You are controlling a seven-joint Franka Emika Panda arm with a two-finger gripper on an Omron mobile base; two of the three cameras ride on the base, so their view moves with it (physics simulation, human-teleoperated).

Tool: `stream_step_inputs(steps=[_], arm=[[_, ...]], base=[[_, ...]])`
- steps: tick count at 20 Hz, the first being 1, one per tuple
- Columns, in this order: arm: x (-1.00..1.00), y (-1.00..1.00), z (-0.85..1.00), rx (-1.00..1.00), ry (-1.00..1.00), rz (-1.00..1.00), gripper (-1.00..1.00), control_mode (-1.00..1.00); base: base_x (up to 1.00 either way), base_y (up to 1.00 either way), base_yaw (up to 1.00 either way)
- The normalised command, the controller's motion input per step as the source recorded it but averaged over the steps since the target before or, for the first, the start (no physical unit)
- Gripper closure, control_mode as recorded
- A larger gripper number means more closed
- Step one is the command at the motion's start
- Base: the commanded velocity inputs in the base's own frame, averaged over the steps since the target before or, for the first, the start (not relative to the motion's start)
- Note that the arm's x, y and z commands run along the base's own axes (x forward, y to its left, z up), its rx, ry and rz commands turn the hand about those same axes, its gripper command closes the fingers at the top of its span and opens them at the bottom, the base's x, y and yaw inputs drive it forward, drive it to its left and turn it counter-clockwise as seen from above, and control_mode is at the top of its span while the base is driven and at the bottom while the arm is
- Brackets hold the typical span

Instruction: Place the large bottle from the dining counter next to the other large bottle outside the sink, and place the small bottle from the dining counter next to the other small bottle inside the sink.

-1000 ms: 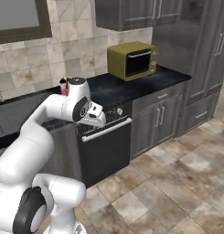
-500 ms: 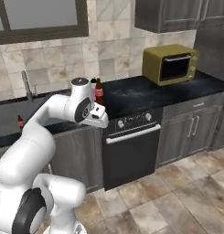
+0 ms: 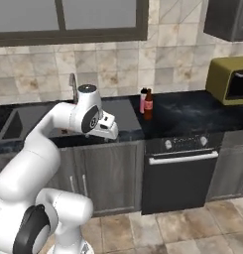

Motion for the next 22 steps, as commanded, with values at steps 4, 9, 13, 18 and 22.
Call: stream_step_inputs(steps=[4,9,13,18,22], arm=[[0.0,0.0,0.0,0.0,0.0,0.0,-1.0,1.0],[0.0,0.0,0.0,0.0,0.0,0.0,-1.0,1.0],[0.0,0.0,0.0,0.0,0.0,0.0,-1.0,1.0],[0.0,0.0,0.0,0.0,0.0,0.0,-1.0,1.0],[0.0,0.0,0.0,0.0,0.0,0.0,-1.0,1.0]], base=[[0.0,0.2,0.48],[0.0,0.23,0.48],[0.08,0.34,0.42],[0.13,0.45,0.4],[0.16,0.51,0.4]])
